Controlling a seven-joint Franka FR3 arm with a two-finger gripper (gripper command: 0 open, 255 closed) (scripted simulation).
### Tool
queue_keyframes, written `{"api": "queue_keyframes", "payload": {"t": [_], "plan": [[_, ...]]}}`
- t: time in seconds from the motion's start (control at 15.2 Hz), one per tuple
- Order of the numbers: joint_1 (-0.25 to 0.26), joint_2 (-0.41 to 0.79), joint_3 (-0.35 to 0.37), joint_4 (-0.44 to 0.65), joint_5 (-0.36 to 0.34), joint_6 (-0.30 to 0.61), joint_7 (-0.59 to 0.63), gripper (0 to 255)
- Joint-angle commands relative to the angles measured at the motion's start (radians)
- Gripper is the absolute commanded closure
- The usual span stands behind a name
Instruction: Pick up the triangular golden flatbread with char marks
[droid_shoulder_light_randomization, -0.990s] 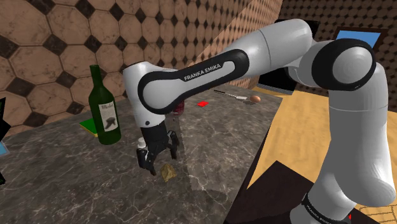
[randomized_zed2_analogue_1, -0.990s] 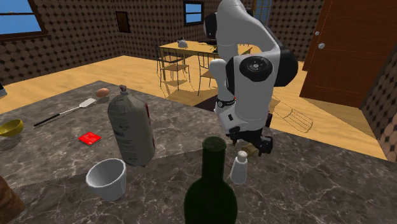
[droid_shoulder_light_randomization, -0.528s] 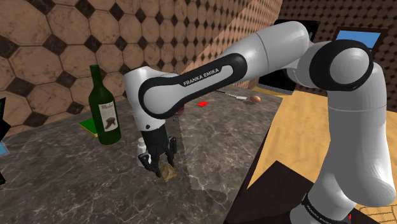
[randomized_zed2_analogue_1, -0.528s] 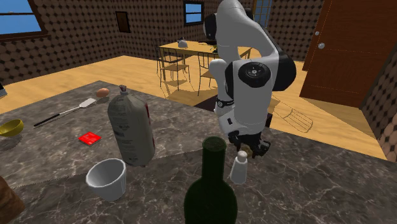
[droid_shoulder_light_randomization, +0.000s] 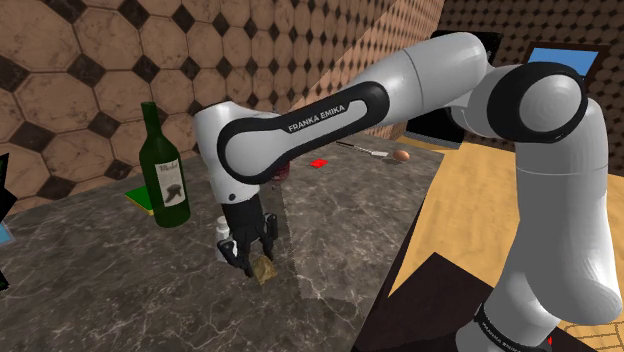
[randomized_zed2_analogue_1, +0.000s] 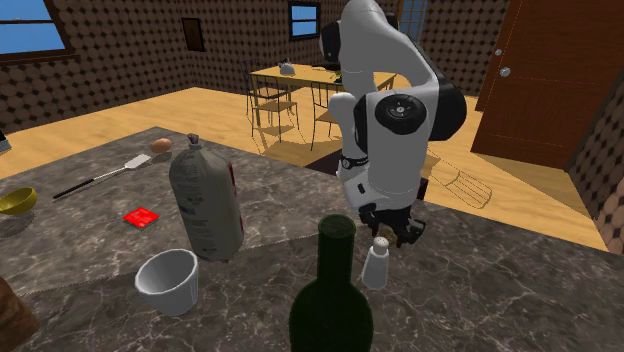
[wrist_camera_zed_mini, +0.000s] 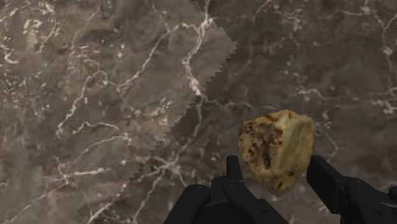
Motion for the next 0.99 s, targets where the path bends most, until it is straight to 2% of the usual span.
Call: {"api": "queue_keyframes", "payload": {"t": [0.0, 0.79, 0.92], "plan": [[-0.001, -0.011, 0.002, 0.011, 0.005, -0.022, 0.0, 255], [-0.003, -0.05, 0.011, 0.12, 0.021, -0.167, 0.006, 255], [-0.003, -0.051, 0.011, 0.122, 0.021, -0.168, 0.006, 255]]}}
